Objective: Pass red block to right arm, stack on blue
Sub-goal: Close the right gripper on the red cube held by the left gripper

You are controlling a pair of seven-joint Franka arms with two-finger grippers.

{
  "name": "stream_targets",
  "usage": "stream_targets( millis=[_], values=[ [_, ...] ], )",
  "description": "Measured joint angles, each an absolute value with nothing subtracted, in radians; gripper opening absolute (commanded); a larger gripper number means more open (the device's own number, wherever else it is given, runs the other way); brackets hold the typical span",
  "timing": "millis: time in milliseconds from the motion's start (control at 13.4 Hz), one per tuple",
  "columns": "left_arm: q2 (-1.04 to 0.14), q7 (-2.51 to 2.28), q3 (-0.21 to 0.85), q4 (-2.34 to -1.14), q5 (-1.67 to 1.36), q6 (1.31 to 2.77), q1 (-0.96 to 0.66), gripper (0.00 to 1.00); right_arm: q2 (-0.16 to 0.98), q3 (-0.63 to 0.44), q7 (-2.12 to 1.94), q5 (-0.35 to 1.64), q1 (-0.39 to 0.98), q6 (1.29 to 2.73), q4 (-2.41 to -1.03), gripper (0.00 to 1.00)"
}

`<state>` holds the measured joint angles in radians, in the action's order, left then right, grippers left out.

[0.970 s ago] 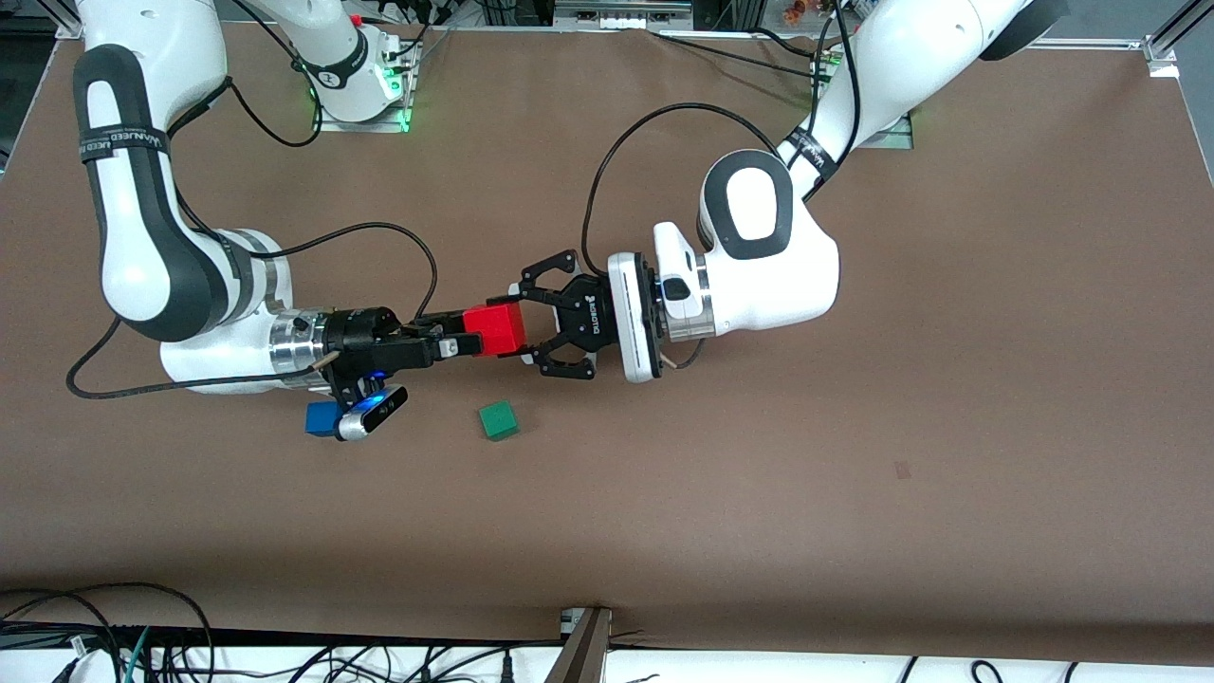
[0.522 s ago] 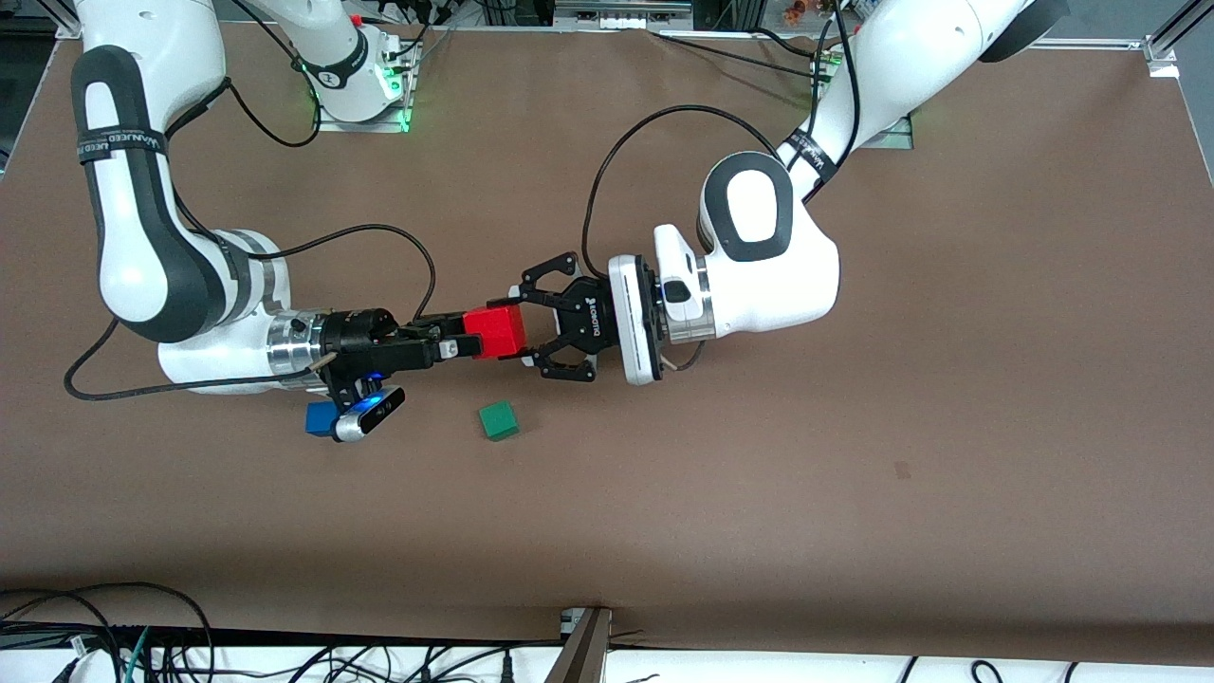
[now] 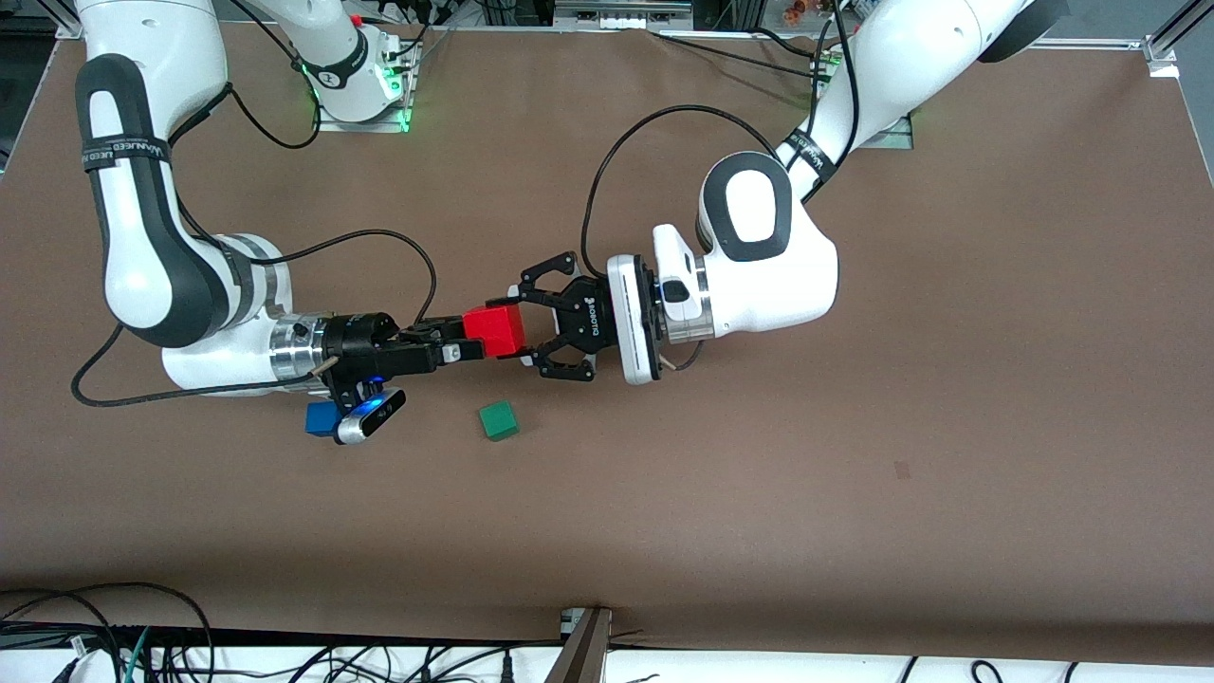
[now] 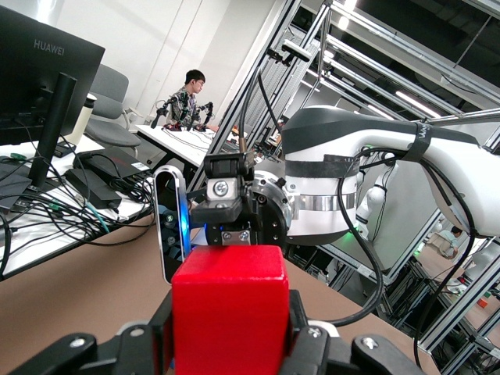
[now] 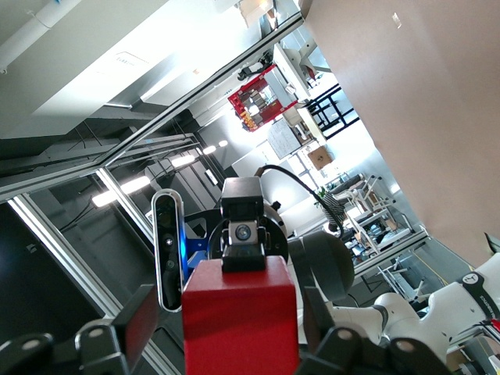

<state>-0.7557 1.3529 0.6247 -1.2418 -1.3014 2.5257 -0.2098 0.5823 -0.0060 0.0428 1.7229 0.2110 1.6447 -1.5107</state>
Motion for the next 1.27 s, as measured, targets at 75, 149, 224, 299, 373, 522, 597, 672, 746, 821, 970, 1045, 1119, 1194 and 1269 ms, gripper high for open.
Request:
stream_targets(
  millis=[75,149,224,299,373,522,597,672,746,821,970,1045,1119,1194,1269],
  values=[
    [-0.756,1.353,0.625,-1.242,-1.301,2.526,-0.21,0.0,0.582,-0.007,0.043,1.723,0.211,1.645,-1.511,0.77],
    [-0.756,1.353,0.625,-1.242,-1.301,2.526,-0.21,0.0,0.582,-0.008,0.043,1.723,0.21,1.645,-1.511,0.77],
    [-0.756,1.353,0.625,-1.242,-1.301,2.526,-0.21,0.0,0.583,-0.01,0.043,1.723,0.208,1.644,-1.512,0.77],
    [-0.756,1.353,0.625,-1.241,-1.301,2.526,-0.21,0.0,0.583,-0.011,0.043,1.723,0.205,1.637,-1.513,0.77],
    [-0.756,1.353,0.625,-1.241,-1.301,2.526,-0.211,0.0,0.583,-0.011,0.043,1.723,0.201,1.624,-1.514,0.77],
    [-0.756,1.353,0.625,-1.241,-1.301,2.526,-0.211,0.0,0.584,-0.014,0.043,1.723,0.193,1.606,-1.517,0.76],
    [-0.756,1.353,0.625,-1.241,-1.301,2.526,-0.211,0.0,0.585,-0.015,0.043,1.723,0.19,1.602,-1.519,0.74],
    [-0.756,1.353,0.624,-1.241,-1.301,2.526,-0.211,0.0,0.586,-0.015,0.043,1.723,0.189,1.601,-1.52,0.69],
    [-0.756,1.353,0.624,-1.241,-1.301,2.526,-0.211,0.0,0.586,-0.014,0.043,1.723,0.188,1.6,-1.52,0.65],
    [-0.756,1.353,0.624,-1.241,-1.301,2.526,-0.211,0.0,0.586,-0.014,0.043,1.723,0.188,1.6,-1.52,0.63],
    [-0.756,1.352,0.624,-1.237,-1.302,2.527,-0.211,0.0,0.587,-0.014,0.042,1.721,0.188,1.599,-1.523,0.59],
    [-0.757,1.352,0.624,-1.236,-1.302,2.527,-0.212,0.0,0.587,-0.014,0.042,1.721,0.188,1.599,-1.523,0.57],
    [-0.757,1.352,0.624,-1.236,-1.302,2.527,-0.212,0.0,0.587,-0.014,0.042,1.721,0.188,1.599,-1.523,0.54],
    [-0.757,1.352,0.624,-1.235,-1.302,2.527,-0.212,0.0,0.587,-0.014,0.042,1.721,0.188,1.599,-1.523,0.49],
    [-0.757,1.352,0.624,-1.235,-1.302,2.527,-0.212,0.0,0.587,-0.014,0.042,1.721,0.188,1.599,-1.524,0.41]
  ],
)
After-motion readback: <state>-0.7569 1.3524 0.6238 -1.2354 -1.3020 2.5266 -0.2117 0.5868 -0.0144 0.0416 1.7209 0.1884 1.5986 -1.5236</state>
